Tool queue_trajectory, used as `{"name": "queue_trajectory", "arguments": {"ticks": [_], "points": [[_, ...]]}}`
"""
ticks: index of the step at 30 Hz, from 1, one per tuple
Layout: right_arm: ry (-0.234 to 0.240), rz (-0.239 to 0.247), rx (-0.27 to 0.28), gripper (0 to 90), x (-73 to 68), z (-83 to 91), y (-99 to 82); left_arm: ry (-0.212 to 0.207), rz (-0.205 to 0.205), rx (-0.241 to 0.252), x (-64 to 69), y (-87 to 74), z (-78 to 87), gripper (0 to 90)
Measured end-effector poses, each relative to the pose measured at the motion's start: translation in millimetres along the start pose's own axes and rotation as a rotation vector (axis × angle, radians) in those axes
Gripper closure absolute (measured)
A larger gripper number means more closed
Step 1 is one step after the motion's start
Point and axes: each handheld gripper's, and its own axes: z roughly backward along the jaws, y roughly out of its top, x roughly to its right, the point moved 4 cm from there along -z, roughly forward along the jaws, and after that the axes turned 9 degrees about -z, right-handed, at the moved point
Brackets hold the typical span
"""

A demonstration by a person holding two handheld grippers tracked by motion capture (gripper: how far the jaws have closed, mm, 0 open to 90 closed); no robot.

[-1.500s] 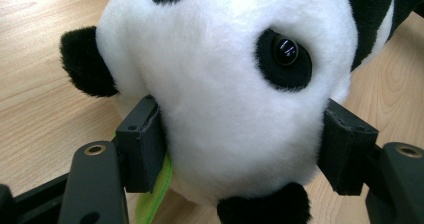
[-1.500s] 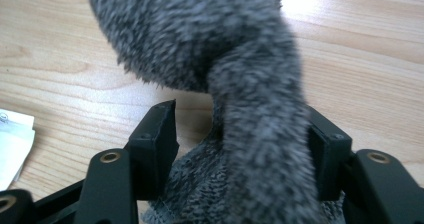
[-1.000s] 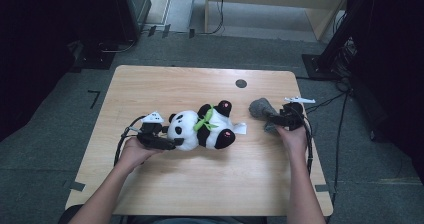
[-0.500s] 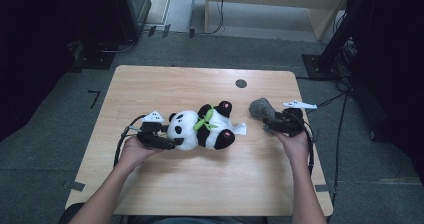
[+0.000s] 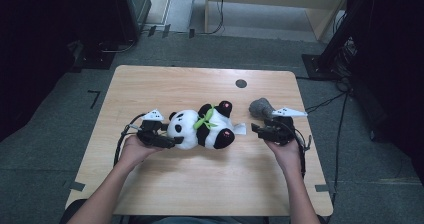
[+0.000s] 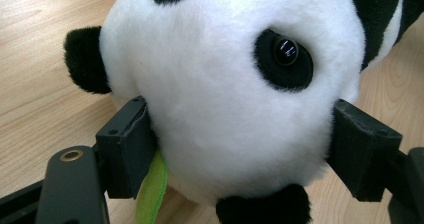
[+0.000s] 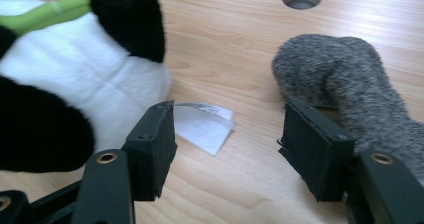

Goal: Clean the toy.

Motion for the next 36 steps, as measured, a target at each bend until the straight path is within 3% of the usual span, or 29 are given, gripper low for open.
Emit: {"name": "queue_trajectory", "arguments": {"ticks": [14, 21, 25, 29, 36], "points": [[0.099, 0.106, 0.024, 38.2, -62.9, 13.9, 1.5, 0.003, 0.007, -0.005, -0.5, 0.7, 0.0, 21.9], [0.159, 0.146, 0.024, 36.3, -84.9, 14.4, -1.5, 0.002, 0.019, -0.007, -2.0, 1.8, 0.3, 22.4], [0.198, 0.16, 0.023, 31.6, -94.0, 10.6, -4.6, 0.002, 0.023, -0.004, -2.1, 2.0, 0.1, 23.1], [0.269, 0.164, -0.028, 23.6, -96.6, -4.1, -13.2, 0.001, 0.02, -0.006, -1.9, 1.8, 0.2, 23.7], [0.223, 0.207, -0.045, 13.4, -90.9, -25.7, -21.6, -0.003, 0.022, -0.004, -2.2, 1.7, 0.1, 24.4]]}}
